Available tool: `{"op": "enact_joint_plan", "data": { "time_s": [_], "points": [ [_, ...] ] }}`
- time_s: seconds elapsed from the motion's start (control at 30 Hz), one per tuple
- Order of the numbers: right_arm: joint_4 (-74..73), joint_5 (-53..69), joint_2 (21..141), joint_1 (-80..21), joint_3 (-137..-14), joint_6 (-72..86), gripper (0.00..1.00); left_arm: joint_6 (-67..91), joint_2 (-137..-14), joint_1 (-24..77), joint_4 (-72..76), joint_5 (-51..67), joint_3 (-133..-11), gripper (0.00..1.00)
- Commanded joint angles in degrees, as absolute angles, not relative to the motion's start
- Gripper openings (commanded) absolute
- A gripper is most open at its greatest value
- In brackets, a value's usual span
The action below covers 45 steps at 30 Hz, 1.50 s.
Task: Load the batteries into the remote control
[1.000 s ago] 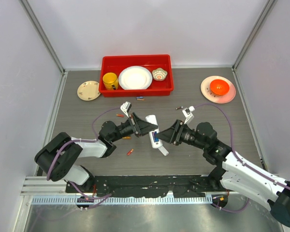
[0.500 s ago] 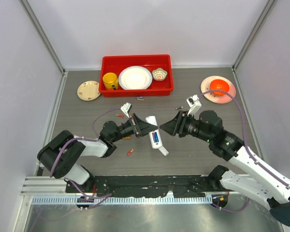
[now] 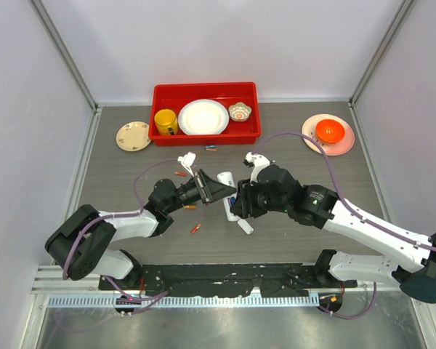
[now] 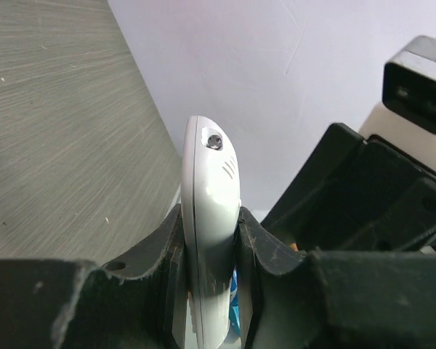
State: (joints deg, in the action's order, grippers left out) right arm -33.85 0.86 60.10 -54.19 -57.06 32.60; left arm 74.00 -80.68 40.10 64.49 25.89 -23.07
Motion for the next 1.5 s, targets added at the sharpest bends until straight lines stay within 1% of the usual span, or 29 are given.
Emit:
{"op": "enact_joint_plan", "data": {
  "time_s": [0.0,0.57,0.77,1.0,1.1,1.3,1.4,1.43,1.47],
  "points": [
    [-34.5,-5.2,60.7,-56.2,-60.9,31.3,0.45,69.5,-77.7,39.8,59.4,24.1,-25.8,0.00],
    [-34.4,-7.8,65.5,-59.1,-61.4,31.5,0.43,71.0,-77.6,39.8,62.0,24.5,-25.2,0.00],
    [-35.4,-9.2,66.6,-59.2,-61.5,31.5,0.37,71.5,-77.6,39.8,62.8,24.8,-24.9,0.00],
    [-35.4,-11.2,65.9,-59.2,-60.8,31.7,0.22,71.8,-77.8,39.8,63.6,24.8,-24.5,0.00],
    [-35.5,-12.0,65.5,-59.2,-60.6,31.7,0.19,72.0,-78.0,39.8,64.2,24.6,-24.1,0.00],
    [-35.0,-11.3,65.1,-59.2,-60.1,31.9,0.17,72.2,-78.4,39.8,64.8,24.5,-24.3,0.00],
    [-34.5,-11.4,65.0,-59.2,-60.1,31.9,0.17,72.5,-78.7,39.8,65.2,24.6,-24.2,0.00],
    [-34.3,-11.8,65.0,-59.2,-60.2,31.8,0.19,72.5,-78.7,39.8,65.3,24.7,-24.1,0.00],
    [-34.2,-11.9,65.3,-59.2,-60.6,31.8,0.25,72.6,-78.8,39.8,65.4,24.7,-24.0,0.00]
  ]
}}
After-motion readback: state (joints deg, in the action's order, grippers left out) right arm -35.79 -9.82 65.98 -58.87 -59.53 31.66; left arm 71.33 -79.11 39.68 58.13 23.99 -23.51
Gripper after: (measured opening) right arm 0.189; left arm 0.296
